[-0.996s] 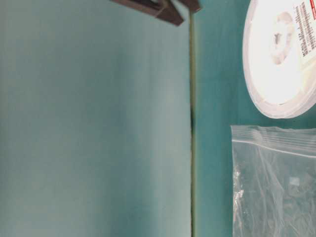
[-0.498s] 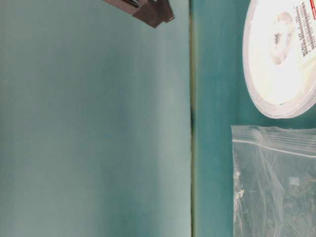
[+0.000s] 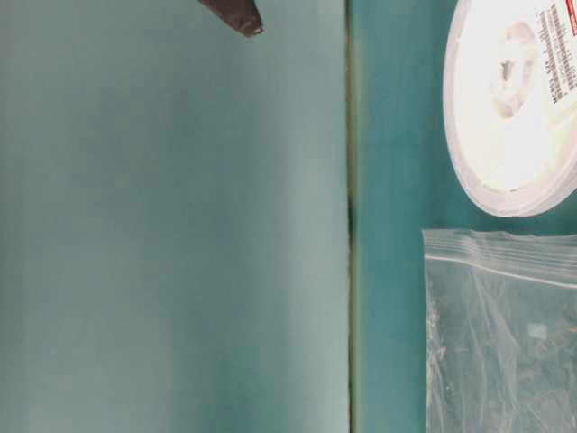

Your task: Take out the reel from the clear zip bag.

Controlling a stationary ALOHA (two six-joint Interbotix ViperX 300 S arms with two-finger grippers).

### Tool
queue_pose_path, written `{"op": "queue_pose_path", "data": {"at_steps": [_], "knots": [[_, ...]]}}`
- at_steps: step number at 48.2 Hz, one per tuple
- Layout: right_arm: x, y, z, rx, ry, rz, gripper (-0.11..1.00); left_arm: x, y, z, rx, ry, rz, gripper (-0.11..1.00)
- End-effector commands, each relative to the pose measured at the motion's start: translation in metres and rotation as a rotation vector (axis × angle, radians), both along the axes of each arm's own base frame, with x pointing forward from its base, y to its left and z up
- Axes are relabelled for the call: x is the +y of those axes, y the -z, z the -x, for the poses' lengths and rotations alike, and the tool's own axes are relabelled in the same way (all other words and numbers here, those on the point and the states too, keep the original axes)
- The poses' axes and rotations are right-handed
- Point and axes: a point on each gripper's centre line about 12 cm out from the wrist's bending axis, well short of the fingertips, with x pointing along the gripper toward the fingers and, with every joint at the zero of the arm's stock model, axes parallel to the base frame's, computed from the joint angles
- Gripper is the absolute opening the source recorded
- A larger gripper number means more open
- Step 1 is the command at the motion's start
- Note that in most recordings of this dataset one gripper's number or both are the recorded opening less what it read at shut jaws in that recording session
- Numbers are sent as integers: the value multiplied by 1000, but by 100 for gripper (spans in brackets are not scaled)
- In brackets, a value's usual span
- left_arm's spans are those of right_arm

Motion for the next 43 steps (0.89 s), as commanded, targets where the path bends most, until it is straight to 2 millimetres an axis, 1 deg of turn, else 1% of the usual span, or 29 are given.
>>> {"op": "queue_pose_path", "data": {"at_steps": [1, 9, 23, 31, 43], "knots": [[3, -10, 1, -34, -31, 41, 73, 1, -11, -3, -29, 2, -11, 91], [4, -14, 8, -55, -45, 70, 73, 1, -11, -4, -30, 5, -13, 90], [5, -13, 15, -45, -48, 67, 73, 1, -13, -3, -41, 4, -16, 89], [5, -13, 16, -36, -50, 65, 73, 0, -16, -2, -53, 9, -25, 87], [5, -13, 16, -36, -50, 65, 73, 1, -15, -2, -53, 7, -24, 87]]}}
